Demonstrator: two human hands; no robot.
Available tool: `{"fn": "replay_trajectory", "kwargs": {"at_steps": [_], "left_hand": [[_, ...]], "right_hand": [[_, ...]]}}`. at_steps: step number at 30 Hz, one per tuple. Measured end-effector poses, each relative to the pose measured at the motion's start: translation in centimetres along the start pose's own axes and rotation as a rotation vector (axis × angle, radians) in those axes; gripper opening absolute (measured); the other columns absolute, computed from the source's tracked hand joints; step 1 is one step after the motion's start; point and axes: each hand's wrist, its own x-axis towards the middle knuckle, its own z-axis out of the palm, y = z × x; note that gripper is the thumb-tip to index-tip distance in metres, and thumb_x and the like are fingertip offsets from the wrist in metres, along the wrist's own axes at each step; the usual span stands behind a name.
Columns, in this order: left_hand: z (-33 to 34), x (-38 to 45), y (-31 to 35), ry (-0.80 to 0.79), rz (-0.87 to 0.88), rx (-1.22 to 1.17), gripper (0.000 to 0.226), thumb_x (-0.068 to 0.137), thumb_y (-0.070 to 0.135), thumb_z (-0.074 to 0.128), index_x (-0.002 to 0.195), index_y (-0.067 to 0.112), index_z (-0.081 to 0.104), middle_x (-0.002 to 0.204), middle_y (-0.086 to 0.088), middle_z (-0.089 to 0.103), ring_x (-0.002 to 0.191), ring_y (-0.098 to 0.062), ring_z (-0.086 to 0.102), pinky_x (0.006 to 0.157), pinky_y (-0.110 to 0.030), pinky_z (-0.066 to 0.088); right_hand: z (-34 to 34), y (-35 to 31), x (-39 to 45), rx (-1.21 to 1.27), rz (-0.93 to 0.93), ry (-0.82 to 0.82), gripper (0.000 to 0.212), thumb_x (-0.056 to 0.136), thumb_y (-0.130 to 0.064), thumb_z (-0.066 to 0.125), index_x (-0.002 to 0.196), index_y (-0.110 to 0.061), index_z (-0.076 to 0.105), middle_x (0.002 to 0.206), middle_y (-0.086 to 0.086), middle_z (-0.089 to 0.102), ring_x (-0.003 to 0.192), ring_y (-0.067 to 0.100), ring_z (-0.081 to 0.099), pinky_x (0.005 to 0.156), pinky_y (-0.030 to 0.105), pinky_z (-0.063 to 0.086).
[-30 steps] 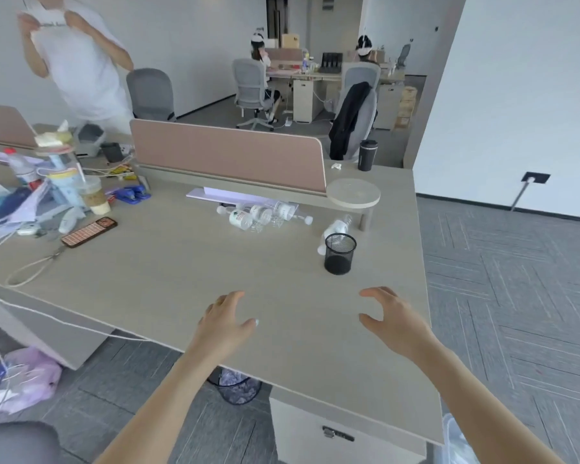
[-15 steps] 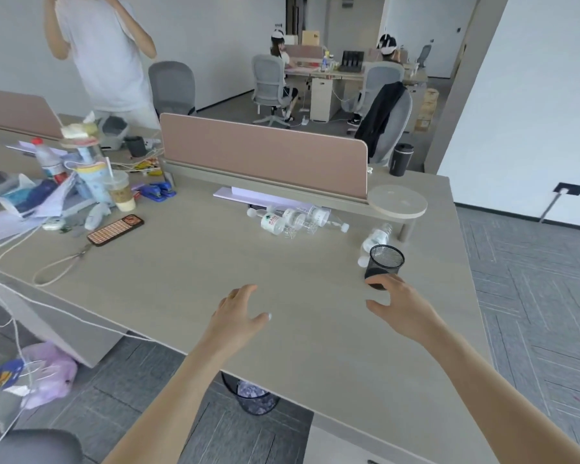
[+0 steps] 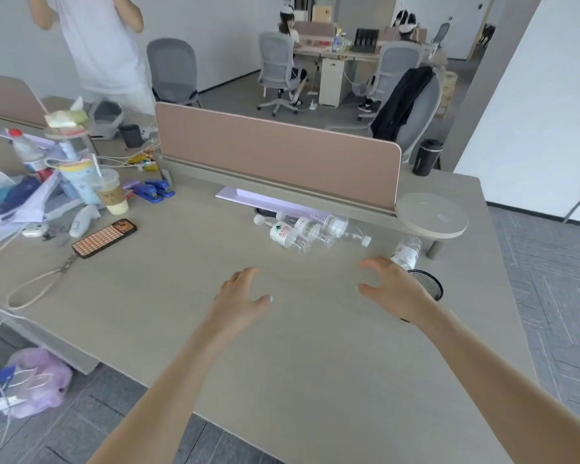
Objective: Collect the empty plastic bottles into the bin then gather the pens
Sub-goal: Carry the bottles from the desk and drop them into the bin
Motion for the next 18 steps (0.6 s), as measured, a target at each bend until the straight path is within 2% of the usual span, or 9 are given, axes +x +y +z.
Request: {"fn": "replay_trajectory", "kwargs": {"at_steps": [4, 7, 11, 15, 18], "left_hand": [[0.3, 3.4, -0.8, -0.042, -0.022, -0.005, 0.061, 0.087, 0.032, 0.057, 0.141, 0.021, 0.031, 0.146, 0.002, 0.035, 0.135, -0.019, 0.030, 0.106, -0.036, 0.032], [0.3, 6.6, -1.4, -0.078, -0.006, -0.006, 0.060, 0.087, 0.032, 0.057, 0.140, 0.021, 0.032, 0.146, 0.002, 0.036, 0.135, -0.018, 0.031, 0.105, -0.035, 0.033], [0.1, 11.0, -2.2, -0.151, 0.042, 0.003, 0.058, 0.087, 0.032, 0.057, 0.139, 0.022, 0.034, 0.144, 0.002, 0.037, 0.133, -0.018, 0.033, 0.103, -0.035, 0.034], [-0.5, 15.4, -3.3, -0.243, 0.080, 0.034, 0.058, 0.088, 0.032, 0.056, 0.140, 0.023, 0.033, 0.145, 0.004, 0.036, 0.135, -0.017, 0.031, 0.104, -0.034, 0.033], [-1.5, 19.0, -4.4, -0.282, 0.108, 0.058, 0.058, 0.088, 0.033, 0.056, 0.140, 0.024, 0.033, 0.145, 0.003, 0.037, 0.135, -0.018, 0.031, 0.105, -0.035, 0.034]], "right_hand": [[0.4, -0.2, 3.1, -0.031, 0.015, -0.023, 0.041, 0.087, -0.030, 0.060, 0.127, -0.025, 0.051, 0.136, -0.008, 0.046, 0.117, 0.019, 0.051, 0.097, 0.036, 0.041], [1.1, -0.1, 5.4, -0.036, 0.060, -0.019, 0.041, 0.087, -0.030, 0.060, 0.127, -0.026, 0.051, 0.136, -0.009, 0.046, 0.114, 0.020, 0.053, 0.090, 0.036, 0.045], [2.4, -0.3, 8.6, -0.038, 0.145, -0.027, 0.045, 0.086, -0.032, 0.060, 0.129, -0.028, 0.048, 0.137, -0.008, 0.045, 0.119, 0.020, 0.050, 0.097, 0.043, 0.043], [3.8, -1.2, 12.2, -0.065, 0.238, -0.017, 0.051, 0.087, -0.031, 0.059, 0.135, -0.025, 0.042, 0.140, -0.003, 0.042, 0.126, 0.022, 0.043, 0.099, 0.037, 0.040], [5.0, -2.4, 15.4, -0.071, 0.285, -0.016, 0.054, 0.088, -0.032, 0.058, 0.138, -0.024, 0.039, 0.145, -0.002, 0.038, 0.130, 0.024, 0.038, 0.103, 0.038, 0.036]]}}
